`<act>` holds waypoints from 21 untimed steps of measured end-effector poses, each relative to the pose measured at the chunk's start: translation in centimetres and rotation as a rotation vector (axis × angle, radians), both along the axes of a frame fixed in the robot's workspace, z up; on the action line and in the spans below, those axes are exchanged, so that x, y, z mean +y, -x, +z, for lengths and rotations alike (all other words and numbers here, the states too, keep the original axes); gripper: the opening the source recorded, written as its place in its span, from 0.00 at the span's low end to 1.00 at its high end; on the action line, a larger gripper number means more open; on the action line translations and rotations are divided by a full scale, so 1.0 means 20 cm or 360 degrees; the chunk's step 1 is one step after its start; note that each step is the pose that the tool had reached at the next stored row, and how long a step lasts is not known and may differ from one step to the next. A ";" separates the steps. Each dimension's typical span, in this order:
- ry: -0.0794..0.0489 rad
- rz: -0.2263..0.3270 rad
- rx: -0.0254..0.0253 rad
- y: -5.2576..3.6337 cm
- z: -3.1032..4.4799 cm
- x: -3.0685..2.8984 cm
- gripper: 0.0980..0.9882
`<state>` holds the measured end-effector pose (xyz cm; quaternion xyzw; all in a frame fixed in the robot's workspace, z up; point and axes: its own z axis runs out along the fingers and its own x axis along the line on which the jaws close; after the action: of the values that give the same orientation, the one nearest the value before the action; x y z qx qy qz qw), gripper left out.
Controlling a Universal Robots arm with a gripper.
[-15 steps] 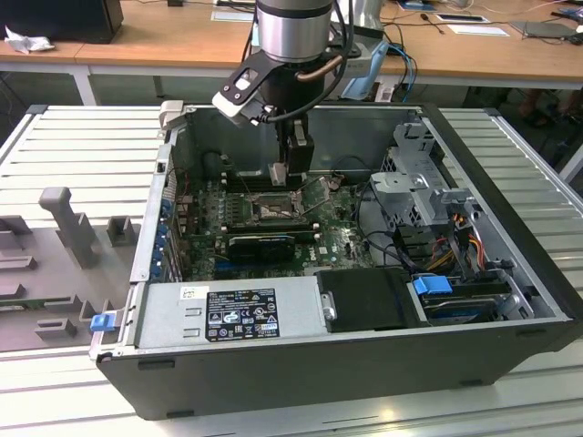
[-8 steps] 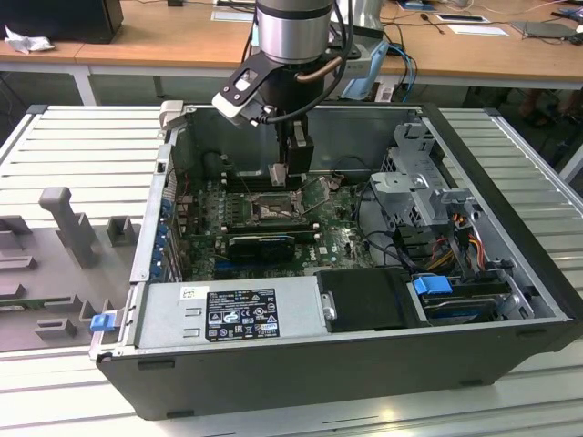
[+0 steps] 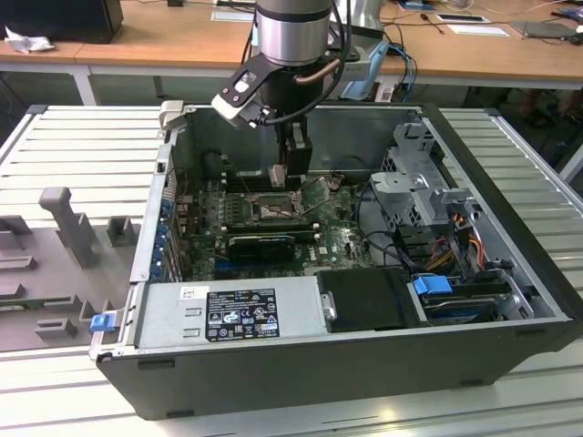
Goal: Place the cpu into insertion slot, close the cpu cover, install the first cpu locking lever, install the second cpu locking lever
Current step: 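Place the cpu into insertion slot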
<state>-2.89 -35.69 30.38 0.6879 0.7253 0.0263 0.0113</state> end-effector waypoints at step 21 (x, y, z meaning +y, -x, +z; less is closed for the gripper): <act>0.0000 -0.0044 0.00009 0.021 -0.110 0.039 0.48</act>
<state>-3.31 -34.91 28.18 0.6977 0.7158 0.0259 0.0115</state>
